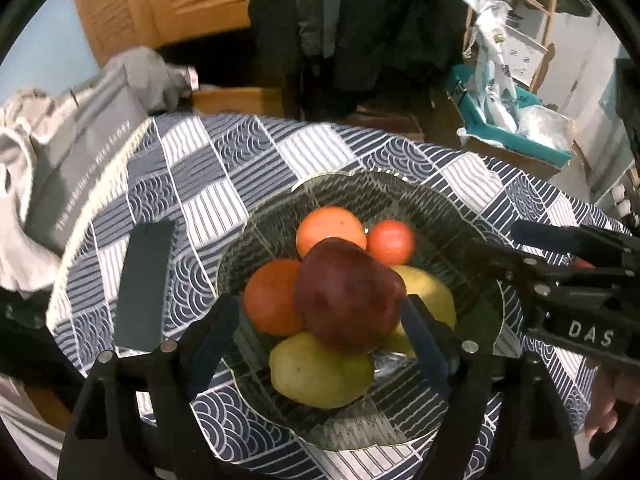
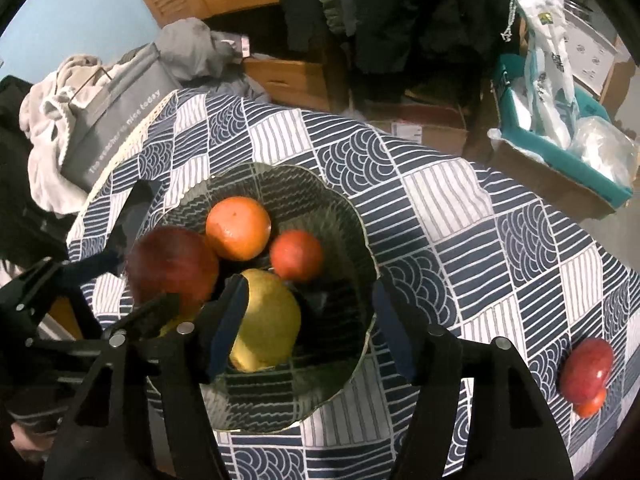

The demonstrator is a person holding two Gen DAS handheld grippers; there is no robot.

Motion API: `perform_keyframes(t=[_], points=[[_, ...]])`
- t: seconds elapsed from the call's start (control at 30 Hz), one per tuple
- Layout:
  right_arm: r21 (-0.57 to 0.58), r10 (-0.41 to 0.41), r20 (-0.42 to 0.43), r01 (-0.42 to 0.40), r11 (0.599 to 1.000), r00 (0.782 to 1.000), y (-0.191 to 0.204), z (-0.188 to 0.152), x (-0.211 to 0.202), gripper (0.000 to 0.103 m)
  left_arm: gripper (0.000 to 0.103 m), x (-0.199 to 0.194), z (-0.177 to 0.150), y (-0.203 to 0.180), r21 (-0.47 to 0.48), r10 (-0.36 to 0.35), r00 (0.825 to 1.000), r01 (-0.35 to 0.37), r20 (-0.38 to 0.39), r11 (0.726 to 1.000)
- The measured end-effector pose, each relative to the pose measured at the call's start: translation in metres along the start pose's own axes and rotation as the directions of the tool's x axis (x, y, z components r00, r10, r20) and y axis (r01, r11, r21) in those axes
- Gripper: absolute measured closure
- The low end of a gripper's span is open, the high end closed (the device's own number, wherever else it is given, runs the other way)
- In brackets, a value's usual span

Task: Organize fruits
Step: 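Lower the apple into the bowl and open the left tool while the right tool releases the tangerine, then withdraw both open tools from the bowl toward the last red apple and tangerine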

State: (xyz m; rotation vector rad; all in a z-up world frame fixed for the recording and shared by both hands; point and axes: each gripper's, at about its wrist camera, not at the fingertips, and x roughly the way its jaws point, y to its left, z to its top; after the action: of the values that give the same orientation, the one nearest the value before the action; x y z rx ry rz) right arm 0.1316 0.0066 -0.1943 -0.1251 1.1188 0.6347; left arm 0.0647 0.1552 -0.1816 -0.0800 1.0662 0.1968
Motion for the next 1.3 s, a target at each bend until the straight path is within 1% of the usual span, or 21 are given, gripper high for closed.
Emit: perform_keyframes(t=[0.27, 0.33, 0.53, 0.67, 0.83, 0.97, 1.17, 1.3], points=[[0.032, -0.026, 0.045, 0.024, 0.999, 0.999, -0.01, 0.002, -0.025, 0.038, 0.019, -0.013, 0.004, -0.007, 0.019, -0.017, 1.0, 0.017, 0.021, 1.0], [0.034, -0.04, 0.058, 0.038, 0.999, 0.997, -0.012, 0.002, -0.032, 0.038, 0.019, -0.017, 0.005, -0.01, 0.029, -0.015, 0.999, 0.014, 0.035, 0.999], [0.038, -0.093, 0.088, 0.09, 0.995, 0.992, -0.021, -0.001, -0.056, 0.038, 0.019, -0.034, 0.01, -0.021, 0.04, -0.041, 0.997, 0.038, 0.066, 0.998], [0.035, -0.143, 0.104, 0.14, 0.99, 0.984, -0.027, -0.006, -0.072, 0.038, 0.018, -0.044, 0.012, -0.032, 0.054, -0.062, 0.995, 0.057, 0.082, 0.997], [0.03, -0.195, 0.119, 0.193, 0.981, 0.974, -0.035, -0.014, -0.087, 0.038, 0.016, -0.059, 0.013, -0.05, 0.099, -0.083, 0.991, 0.073, 0.107, 0.992], [0.051, -0.207, 0.129, 0.202, 0.978, 0.97, -0.045, -0.021, -0.102, 0.037, 0.016, -0.068, 0.014, -0.064, 0.128, -0.104, 0.987, 0.088, 0.12, 0.988], [0.076, -0.241, 0.151, 0.232, 0.97, 0.959, -0.057, -0.031, -0.124, 0.033, 0.015, -0.08, 0.013, -0.083, 0.165, -0.132, 0.982, 0.109, 0.134, 0.98], [0.097, -0.253, 0.166, 0.24, 0.966, 0.953, -0.066, -0.038, -0.139, 0.029, 0.011, -0.087, 0.013, -0.093, 0.182, -0.149, 0.979, 0.123, 0.14, 0.976]])
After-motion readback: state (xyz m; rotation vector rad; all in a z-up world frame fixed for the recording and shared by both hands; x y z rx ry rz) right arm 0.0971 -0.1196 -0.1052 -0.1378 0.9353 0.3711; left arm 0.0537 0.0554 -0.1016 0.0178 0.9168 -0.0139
